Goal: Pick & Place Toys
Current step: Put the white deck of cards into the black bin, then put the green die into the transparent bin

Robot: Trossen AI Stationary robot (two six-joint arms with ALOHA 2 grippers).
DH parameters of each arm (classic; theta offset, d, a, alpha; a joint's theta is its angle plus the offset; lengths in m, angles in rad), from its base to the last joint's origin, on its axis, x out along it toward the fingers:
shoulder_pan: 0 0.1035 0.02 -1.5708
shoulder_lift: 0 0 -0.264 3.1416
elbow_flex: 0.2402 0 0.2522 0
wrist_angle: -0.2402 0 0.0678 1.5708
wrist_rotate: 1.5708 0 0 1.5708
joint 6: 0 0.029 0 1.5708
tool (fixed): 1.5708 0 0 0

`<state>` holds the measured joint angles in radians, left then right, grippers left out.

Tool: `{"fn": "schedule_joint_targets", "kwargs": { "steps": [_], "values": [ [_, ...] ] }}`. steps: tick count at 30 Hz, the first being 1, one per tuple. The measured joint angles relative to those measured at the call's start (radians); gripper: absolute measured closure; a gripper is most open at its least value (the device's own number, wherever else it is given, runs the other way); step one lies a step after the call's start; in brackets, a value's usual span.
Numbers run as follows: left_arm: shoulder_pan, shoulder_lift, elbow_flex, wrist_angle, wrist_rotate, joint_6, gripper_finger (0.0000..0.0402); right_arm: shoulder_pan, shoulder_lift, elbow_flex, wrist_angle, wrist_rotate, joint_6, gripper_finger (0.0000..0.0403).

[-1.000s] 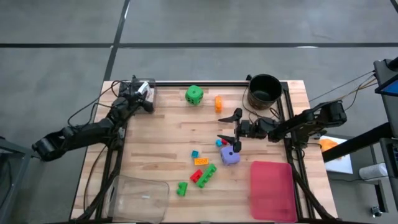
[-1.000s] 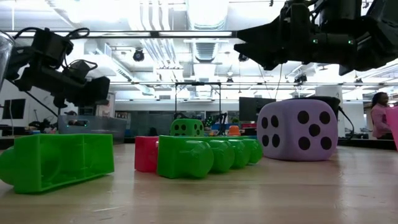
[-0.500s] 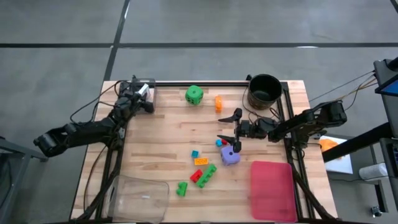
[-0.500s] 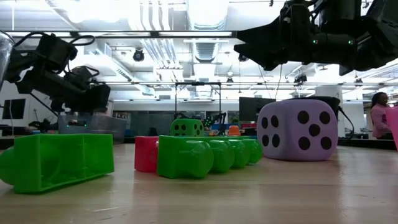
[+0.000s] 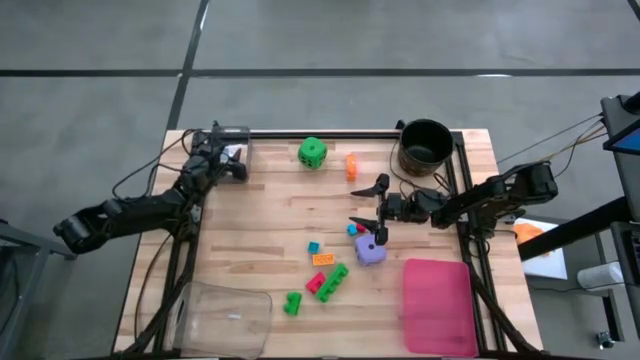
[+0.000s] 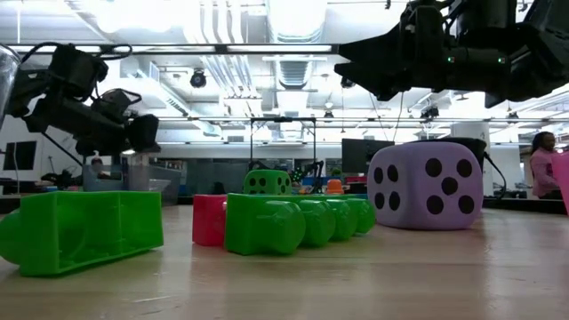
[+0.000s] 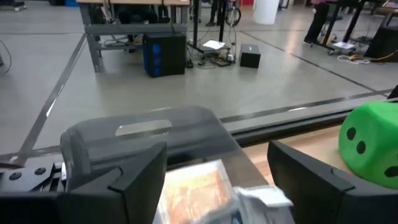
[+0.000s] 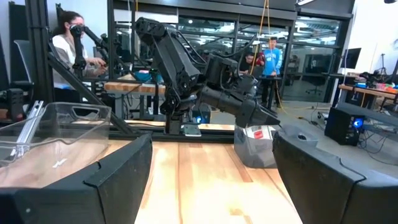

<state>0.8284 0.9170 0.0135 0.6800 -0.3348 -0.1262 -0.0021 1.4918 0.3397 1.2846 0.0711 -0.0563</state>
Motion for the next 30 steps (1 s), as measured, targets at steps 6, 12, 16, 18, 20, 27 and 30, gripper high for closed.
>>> {"fn": "schedule_joint_targets", "kwargs": {
  "steps": [6,12,16,18,20,27,30],
  "values": [
    [0.0,-0.06,0.0,0.0,0.054,0.014,0.0116,0.0,0.0,0.0,-0.007,0.0,0.0,0.0072],
    [-0.004,-0.132,0.0,0.0,0.246,0.017,0.0116,0.0,0.0,0.0,-0.008,0.0,0.0,0.0072],
    [-0.017,-0.165,0.0,0.009,0.44,0.003,0.0116,0.0,0.0,0.0,-0.017,0.01,-0.001,0.0072],
    [-0.033,-0.17,0.0,0.019,0.522,-0.006,0.0115,0.0,0.0,0.0,-0.025,0.018,-0.001,0.0072],
    [-0.057,-0.17,0.0,0.031,0.587,-0.007,0.0115,0.0,0.0,0.0,-0.031,0.028,-0.002,0.0072],
    [-0.215,-0.168,0.064,-0.05,0.59,0.037,0.0115,0.0,0.0,0.0,-0.049,0.08,-0.002,0.0072],
    [-0.293,-0.152,0.139,-0.192,0.501,0.107,0.0115,-0.001,0.0,0.0,-0.049,0.089,-0.002,0.0072]
  ]
}}
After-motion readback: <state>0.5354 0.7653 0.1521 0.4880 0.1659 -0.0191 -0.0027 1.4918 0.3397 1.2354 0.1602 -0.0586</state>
